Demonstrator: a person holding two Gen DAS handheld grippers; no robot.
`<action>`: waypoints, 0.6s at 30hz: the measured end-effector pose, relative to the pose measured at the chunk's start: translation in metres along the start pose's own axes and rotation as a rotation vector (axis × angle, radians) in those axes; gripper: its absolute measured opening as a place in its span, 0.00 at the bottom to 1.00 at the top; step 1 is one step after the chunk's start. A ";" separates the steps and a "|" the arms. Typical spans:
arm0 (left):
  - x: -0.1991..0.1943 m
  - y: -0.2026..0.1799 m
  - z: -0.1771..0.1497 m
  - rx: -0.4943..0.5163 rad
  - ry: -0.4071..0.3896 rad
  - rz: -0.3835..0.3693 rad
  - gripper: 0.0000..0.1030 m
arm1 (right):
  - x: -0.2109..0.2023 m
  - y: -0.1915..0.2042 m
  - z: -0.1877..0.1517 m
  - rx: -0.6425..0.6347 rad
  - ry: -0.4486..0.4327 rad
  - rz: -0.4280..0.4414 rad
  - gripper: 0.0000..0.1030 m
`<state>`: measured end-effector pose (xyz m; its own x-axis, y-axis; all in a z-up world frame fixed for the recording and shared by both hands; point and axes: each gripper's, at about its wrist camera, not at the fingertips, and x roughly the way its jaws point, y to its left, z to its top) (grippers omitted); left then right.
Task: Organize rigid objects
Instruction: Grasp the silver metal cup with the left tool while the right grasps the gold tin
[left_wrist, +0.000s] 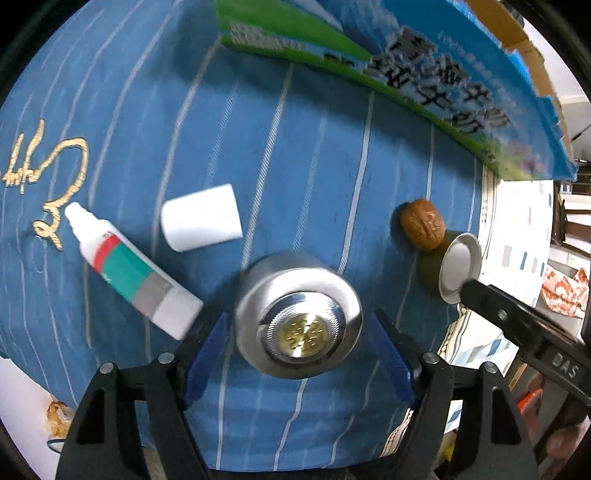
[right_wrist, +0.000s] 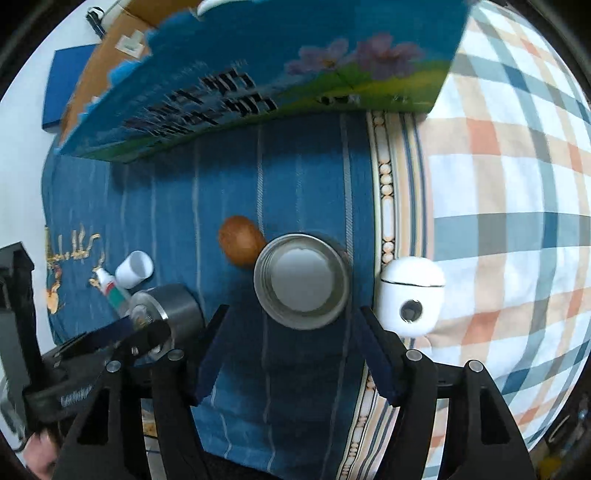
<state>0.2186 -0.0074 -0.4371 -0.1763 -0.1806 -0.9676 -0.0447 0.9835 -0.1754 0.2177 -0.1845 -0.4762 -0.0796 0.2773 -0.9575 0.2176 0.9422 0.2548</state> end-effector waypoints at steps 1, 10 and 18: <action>0.005 0.000 -0.001 0.002 0.007 0.004 0.74 | 0.004 0.001 0.002 -0.003 0.006 -0.010 0.69; 0.035 -0.020 0.003 0.055 0.004 0.126 0.68 | 0.045 0.012 0.017 -0.008 0.042 -0.124 0.67; 0.044 -0.030 0.000 0.084 0.004 0.106 0.69 | 0.048 0.014 0.000 -0.053 0.080 -0.182 0.67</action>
<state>0.2126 -0.0451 -0.4746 -0.1799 -0.0751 -0.9808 0.0569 0.9946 -0.0866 0.2170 -0.1582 -0.5188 -0.1907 0.1135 -0.9751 0.1415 0.9861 0.0871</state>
